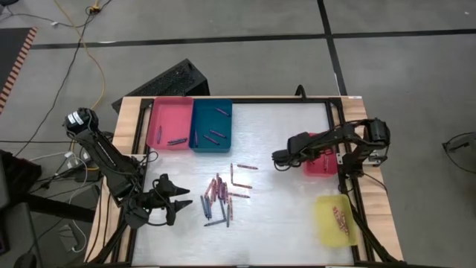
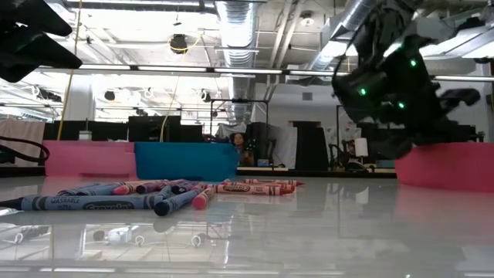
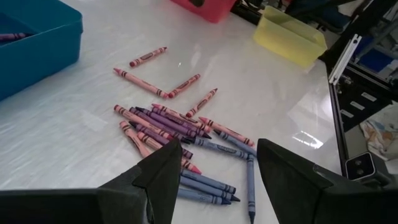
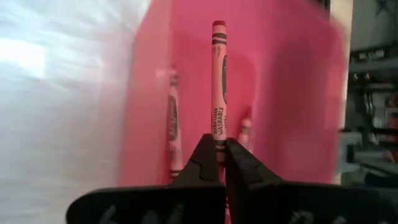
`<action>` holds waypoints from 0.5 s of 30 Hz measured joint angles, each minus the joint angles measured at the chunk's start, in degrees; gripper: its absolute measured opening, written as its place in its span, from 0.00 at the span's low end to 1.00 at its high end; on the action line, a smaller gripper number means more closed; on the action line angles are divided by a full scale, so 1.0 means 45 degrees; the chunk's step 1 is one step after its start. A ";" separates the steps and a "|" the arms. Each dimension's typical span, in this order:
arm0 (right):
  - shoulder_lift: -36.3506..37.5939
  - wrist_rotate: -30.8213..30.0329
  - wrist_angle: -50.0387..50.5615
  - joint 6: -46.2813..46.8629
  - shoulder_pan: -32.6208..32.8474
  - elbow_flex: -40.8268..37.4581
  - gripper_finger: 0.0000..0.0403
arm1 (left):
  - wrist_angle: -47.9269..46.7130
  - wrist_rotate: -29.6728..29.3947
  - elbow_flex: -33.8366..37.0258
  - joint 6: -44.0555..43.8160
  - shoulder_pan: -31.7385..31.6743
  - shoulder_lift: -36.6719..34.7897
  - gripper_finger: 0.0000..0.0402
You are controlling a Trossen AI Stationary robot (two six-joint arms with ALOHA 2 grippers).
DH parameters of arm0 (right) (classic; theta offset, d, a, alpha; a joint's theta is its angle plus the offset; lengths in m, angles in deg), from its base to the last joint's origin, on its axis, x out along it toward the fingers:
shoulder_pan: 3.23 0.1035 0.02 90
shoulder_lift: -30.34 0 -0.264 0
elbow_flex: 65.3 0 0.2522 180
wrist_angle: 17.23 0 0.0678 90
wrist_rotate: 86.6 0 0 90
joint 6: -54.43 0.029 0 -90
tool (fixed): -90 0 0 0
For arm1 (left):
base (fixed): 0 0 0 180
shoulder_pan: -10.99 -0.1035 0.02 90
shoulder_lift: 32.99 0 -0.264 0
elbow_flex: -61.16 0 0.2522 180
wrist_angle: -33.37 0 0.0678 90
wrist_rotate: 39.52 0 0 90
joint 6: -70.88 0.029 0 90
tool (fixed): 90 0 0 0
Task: Sort crayons
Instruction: Put the red crayon into the small red bin
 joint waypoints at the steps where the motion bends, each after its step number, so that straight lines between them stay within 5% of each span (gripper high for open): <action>1: 0.0017 0.0098 -0.0203 -0.0044 -0.0074 -0.0283 0.02 | 0.0000 0.0057 0.0000 0.0000 0.0000 0.0001 0.49; 15: 0.0906 0.0491 -0.1380 -0.0837 -0.0139 -0.1145 0.03 | -0.0010 -0.0349 -0.0002 0.0005 0.0000 0.0002 0.49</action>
